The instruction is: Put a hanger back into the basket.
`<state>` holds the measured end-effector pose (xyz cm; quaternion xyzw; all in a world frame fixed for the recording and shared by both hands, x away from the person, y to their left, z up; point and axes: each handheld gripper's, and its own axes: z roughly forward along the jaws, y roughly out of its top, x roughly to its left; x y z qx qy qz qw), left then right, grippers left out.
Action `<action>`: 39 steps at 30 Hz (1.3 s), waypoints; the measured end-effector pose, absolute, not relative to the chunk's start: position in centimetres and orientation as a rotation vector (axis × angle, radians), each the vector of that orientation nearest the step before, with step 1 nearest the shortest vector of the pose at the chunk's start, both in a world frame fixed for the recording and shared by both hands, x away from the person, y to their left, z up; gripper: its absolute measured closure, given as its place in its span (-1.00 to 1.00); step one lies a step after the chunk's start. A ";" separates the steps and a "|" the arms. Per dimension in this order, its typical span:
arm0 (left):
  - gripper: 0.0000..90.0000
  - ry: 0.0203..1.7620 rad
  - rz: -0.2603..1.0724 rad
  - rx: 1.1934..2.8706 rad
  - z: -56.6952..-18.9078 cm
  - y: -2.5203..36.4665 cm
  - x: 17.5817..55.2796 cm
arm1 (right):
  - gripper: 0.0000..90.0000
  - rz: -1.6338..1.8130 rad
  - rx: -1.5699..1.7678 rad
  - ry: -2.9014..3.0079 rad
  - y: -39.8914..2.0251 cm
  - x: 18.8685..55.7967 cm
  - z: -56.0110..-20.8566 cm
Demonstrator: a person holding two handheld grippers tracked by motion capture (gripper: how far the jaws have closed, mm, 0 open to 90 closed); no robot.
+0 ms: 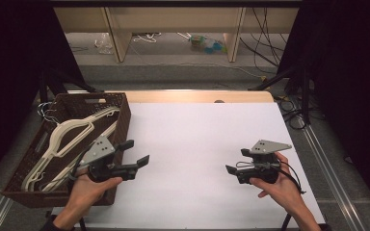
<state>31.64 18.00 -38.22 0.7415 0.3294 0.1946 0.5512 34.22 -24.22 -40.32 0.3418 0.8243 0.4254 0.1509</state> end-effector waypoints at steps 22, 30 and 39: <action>-0.49 0.681 0.452 1.838 -44.0 16.1 28.7 | -0.64 1.366 0.944 2.267 -24.0 29.7 -41.8; -0.50 0.688 0.442 1.814 -44.0 16.4 28.7 | -0.64 1.388 0.921 2.254 -23.9 28.3 -42.2; -0.51 0.695 0.443 1.805 -44.1 16.4 28.7 | -0.64 1.370 0.912 2.251 -24.0 28.3 -42.1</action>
